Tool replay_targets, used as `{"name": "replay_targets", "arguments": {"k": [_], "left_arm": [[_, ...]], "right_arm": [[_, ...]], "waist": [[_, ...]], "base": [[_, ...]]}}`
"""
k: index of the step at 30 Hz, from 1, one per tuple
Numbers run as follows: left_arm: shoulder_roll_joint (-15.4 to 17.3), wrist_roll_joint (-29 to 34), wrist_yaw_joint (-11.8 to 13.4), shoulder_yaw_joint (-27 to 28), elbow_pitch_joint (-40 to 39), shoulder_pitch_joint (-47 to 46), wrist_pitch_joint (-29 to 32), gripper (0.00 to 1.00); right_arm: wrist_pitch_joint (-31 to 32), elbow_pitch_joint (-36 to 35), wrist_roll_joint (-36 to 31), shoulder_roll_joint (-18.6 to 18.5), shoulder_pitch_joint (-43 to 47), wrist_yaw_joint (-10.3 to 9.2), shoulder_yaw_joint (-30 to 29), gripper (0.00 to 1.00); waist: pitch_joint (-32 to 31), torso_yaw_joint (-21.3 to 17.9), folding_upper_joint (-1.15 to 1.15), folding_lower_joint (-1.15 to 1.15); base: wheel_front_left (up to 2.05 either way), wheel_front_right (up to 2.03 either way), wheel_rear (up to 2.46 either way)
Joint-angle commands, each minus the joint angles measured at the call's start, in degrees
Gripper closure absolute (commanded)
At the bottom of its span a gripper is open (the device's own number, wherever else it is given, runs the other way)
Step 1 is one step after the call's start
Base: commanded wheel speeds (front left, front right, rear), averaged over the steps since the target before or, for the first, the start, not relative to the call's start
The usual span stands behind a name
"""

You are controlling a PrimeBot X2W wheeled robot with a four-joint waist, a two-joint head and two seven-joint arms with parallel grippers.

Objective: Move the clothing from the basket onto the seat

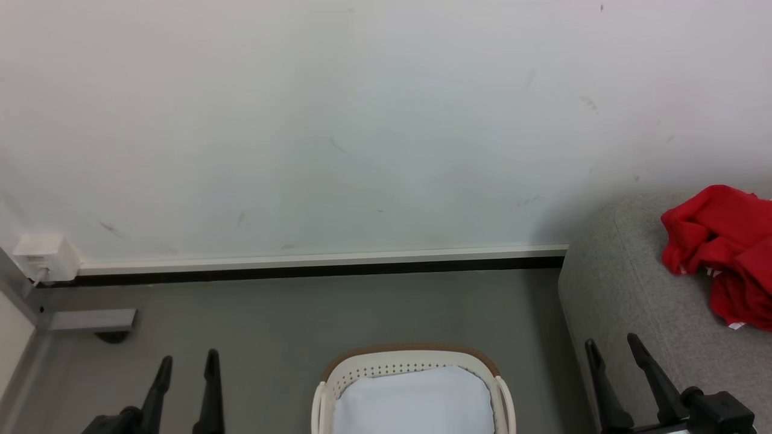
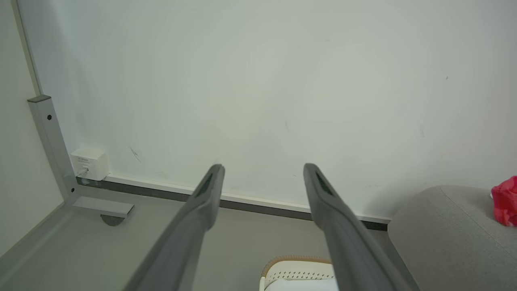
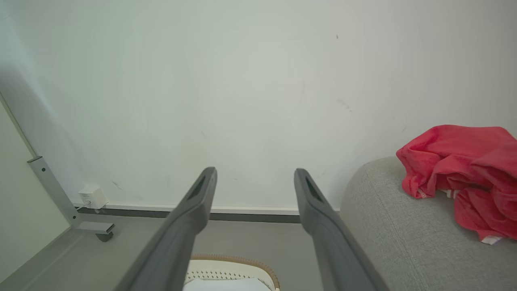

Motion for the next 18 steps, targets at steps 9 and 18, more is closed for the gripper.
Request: {"name": "replay_targets", "arguments": {"k": [9, 18], "left_arm": [[-0.52, 1.44, -1.0, 1.47, 0.76, -0.62, -0.02, 0.0], [-0.64, 1.26, -1.57, 2.22, 1.33, -0.93, -0.02, 0.0]], "right_arm": [[-0.17, 0.74, -0.33, 0.38, -0.94, -0.13, -0.22, 0.0], [-0.18, 1.1, -0.19, 0.63, -1.23, -0.13, 0.02, 0.0]], "waist": [[0.05, -0.12, 0.0, 0.0], [0.06, -0.36, 0.0, 0.0]], "base": [[0.0, 0.0, 0.0], [0.0, 0.0, 0.0]]}}
